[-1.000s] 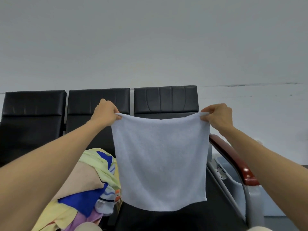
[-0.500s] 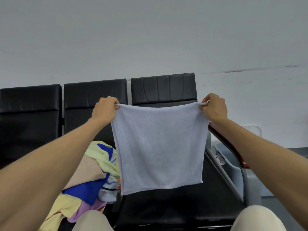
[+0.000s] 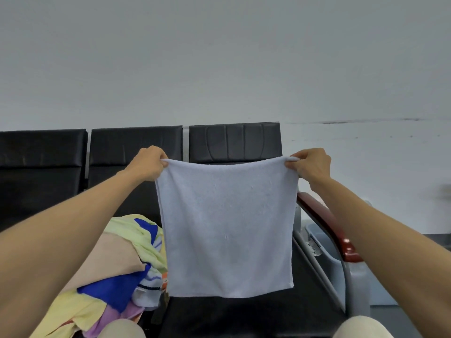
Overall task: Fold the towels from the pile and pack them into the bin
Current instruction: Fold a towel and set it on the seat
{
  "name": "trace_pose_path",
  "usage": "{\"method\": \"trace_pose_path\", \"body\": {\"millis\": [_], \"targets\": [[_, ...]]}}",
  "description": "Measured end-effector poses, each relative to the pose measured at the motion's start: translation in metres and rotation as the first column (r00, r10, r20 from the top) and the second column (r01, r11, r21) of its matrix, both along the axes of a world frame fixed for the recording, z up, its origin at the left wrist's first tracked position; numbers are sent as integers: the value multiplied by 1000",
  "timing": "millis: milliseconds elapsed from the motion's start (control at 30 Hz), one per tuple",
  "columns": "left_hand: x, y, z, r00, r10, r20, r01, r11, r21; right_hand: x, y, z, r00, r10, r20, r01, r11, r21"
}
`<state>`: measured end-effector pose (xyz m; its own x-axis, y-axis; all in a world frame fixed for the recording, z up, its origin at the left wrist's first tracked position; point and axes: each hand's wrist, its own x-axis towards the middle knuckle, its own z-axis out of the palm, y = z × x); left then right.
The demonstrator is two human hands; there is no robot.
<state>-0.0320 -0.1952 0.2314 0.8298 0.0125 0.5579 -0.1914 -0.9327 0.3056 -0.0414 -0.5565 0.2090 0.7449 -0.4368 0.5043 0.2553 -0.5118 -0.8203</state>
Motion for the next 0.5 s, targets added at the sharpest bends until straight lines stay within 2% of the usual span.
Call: {"method": "trace_pose_path", "body": {"millis": [167, 267, 367, 500], "targets": [[14, 0, -17, 997, -24, -76, 24, 1000, -6, 19, -9, -18, 996, -16, -87, 22, 998, 65], [34, -11, -49, 984, -55, -167, 22, 981, -192, 36, -13, -46, 992, 21, -126, -2, 988, 153], [62, -22, -83, 975, -77, -210, -16, 913, -408, 59, -15, -77, 986, 26, -166, 3, 985, 174], [98, -24, -135, 982, -63, -177, -31, 875, -483, 89, -17, -122, 977, 37, -211, -3, 987, 158]]}}
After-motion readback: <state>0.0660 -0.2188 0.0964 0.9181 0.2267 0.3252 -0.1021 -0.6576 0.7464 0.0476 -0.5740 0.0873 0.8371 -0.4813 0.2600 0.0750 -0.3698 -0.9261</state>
